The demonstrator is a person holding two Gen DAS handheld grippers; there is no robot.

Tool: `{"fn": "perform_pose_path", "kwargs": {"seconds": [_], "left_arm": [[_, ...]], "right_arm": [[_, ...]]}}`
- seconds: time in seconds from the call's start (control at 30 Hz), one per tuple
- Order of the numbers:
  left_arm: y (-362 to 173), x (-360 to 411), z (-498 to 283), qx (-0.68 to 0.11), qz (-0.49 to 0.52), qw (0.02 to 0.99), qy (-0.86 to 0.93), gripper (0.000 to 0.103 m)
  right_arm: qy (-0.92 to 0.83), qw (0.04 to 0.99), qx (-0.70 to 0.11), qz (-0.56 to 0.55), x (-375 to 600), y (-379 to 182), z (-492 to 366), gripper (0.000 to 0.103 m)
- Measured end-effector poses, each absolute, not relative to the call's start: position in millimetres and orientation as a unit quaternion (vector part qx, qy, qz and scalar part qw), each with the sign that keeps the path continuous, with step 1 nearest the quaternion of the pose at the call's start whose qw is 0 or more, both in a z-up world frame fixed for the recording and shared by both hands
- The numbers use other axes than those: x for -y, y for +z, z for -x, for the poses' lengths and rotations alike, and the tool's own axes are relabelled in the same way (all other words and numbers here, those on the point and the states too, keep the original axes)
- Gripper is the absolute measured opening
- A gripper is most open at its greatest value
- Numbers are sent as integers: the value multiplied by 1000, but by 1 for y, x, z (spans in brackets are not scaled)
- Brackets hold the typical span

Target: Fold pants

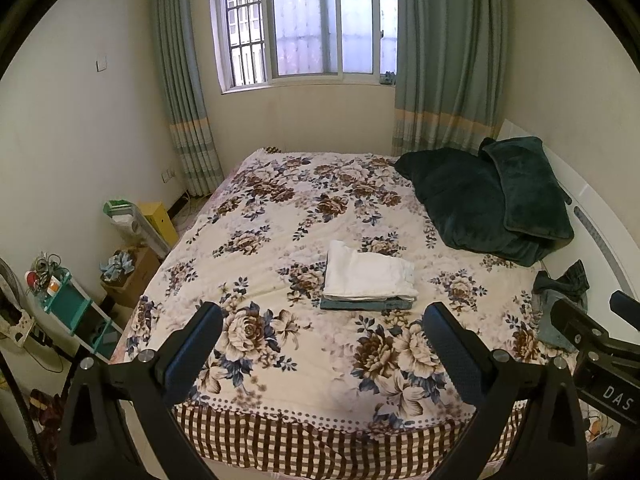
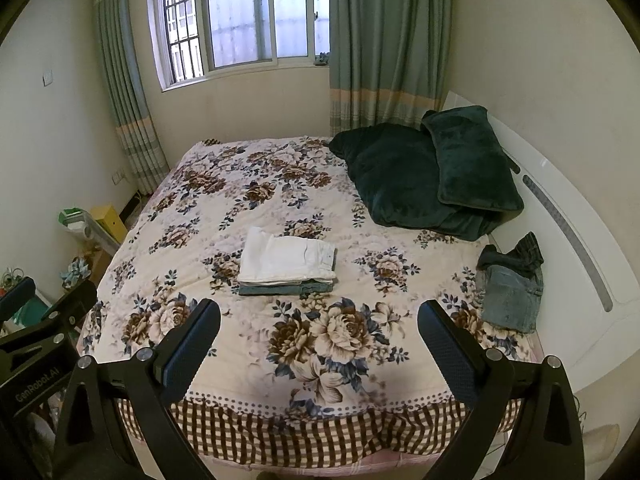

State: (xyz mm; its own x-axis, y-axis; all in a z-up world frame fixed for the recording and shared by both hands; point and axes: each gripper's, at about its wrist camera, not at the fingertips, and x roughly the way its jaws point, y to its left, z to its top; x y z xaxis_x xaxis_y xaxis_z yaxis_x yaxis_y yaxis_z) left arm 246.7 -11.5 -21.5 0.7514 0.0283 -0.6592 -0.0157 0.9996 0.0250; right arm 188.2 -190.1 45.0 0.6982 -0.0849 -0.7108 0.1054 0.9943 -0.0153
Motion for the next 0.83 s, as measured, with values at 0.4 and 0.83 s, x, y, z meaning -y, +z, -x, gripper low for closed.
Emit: {"fn": "perform_pose_path", "kwargs": {"seconds": [0.4, 0.83], "left_arm": [[-19, 14, -247, -354, -9, 935, 8, 103], [-14, 12, -249, -352, -13, 936, 4, 103]], "right_arm": [[-56, 921, -385, -17, 191, 49, -183, 101], [-58, 921, -385, -18, 191, 49, -182, 101]]}}
